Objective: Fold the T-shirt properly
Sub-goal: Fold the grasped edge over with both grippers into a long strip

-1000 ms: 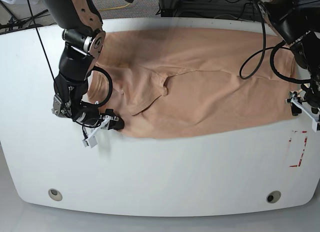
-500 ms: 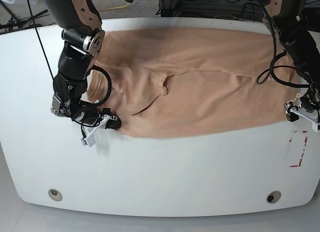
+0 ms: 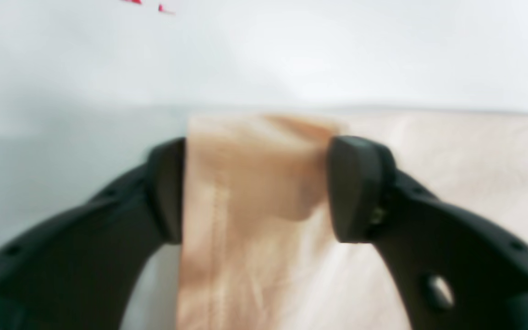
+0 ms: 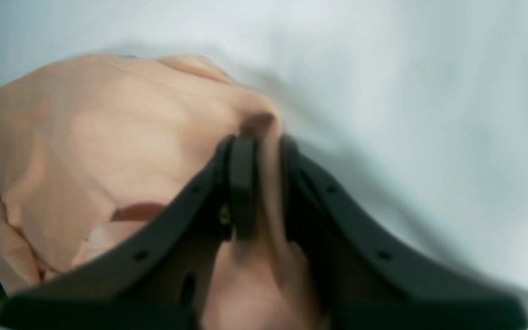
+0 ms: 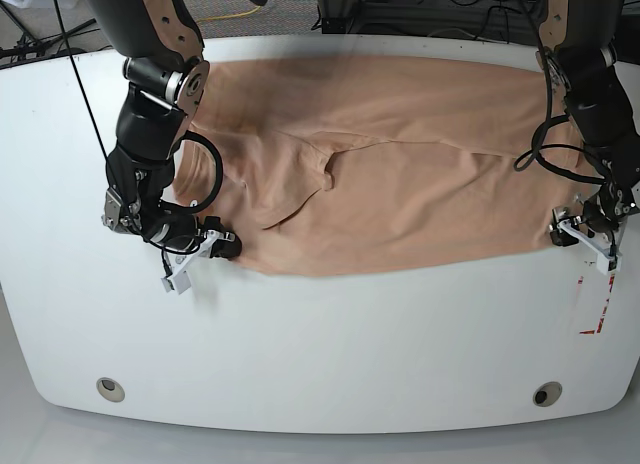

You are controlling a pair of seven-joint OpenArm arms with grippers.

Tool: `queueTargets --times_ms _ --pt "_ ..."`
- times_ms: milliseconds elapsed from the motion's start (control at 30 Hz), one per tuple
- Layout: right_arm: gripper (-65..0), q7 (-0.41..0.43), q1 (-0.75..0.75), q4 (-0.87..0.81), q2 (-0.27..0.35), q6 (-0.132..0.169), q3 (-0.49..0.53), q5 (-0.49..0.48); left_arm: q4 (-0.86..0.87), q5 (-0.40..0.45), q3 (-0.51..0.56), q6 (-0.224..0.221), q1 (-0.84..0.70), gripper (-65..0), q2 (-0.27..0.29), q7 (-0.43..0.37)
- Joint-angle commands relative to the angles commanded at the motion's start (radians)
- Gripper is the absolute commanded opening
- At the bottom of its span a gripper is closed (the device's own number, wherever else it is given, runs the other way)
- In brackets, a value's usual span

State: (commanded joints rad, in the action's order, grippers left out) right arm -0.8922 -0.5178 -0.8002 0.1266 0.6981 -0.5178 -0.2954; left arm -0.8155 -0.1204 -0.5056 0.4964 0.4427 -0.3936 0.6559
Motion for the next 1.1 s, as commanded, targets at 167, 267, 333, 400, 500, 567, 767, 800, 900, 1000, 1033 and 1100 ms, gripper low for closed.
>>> queueTargets --times_ms 167,267,333,400,500,567,767,800,900,1000,1033,1100 --pt "-65.0 0.0 0.0 -0.06 0.002 0.0 0.008 0.0 -0.003 -0.002 0.002 0.005 0.0 -65.0 0.0 0.0" --pt "-65.0 -0.005 0.011 -0.141 0.0 0.0 0.064 -0.005 -0.077 -0.002 -0.003 0.081 -0.008 -65.0 0.002 0.003" --pt "-65.0 -0.005 0.025 -0.195 0.002 0.0 0.092 -0.006 -0.147 -0.002 -0.003 0.124 -0.012 -65.0 0.005 0.009" --pt "-65.0 -0.011 0.038 -0.255 0.002 0.0 0.112 -0.006 -0.21 -0.002 -0.005 0.152 -0.048 -65.0 0.025 0.009" --pt "-65.0 -0.066 0.055 -0.342 0.002 0.0 0.12 -0.006 -0.333 -0.002 -0.005 0.193 -0.094 -65.0 0.043 0.008" --pt "-65.0 -0.092 0.058 -0.393 0.002 0.0 0.121 -0.006 -0.399 -0.002 -0.002 0.202 -0.123 -65.0 0.046 0.009" --pt "-65.0 -0.203 0.103 -0.589 0.002 0.0 0.123 -0.008 -0.575 -0.002 -0.006 0.202 -0.212 -65.0 0.092 0.005" --pt "-65.0 -0.227 0.115 -0.631 0.002 0.0 0.123 -0.008 -0.594 -0.002 -0.006 0.202 -0.229 -65.0 0.092 0.003" --pt "-65.0 -0.256 0.143 -0.71 0.0 0.0 0.123 -0.009 -0.608 -0.002 -0.009 0.202 -0.244 -65.0 0.092 0.003" --pt "-65.0 -0.258 0.161 -0.744 0.002 0.0 0.124 -0.009 -0.601 -0.002 -0.031 0.202 -0.247 -65.0 0.089 0.003" --pt "-65.0 -0.258 0.163 -0.747 0.002 0.0 0.124 -0.009 -0.601 -0.002 -0.049 0.202 -0.252 -65.0 0.089 0.003" --pt "-65.0 -0.258 0.164 -0.747 0.003 0.0 0.124 -0.009 -0.601 -0.002 -0.075 0.202 -0.252 -65.0 0.092 0.003"
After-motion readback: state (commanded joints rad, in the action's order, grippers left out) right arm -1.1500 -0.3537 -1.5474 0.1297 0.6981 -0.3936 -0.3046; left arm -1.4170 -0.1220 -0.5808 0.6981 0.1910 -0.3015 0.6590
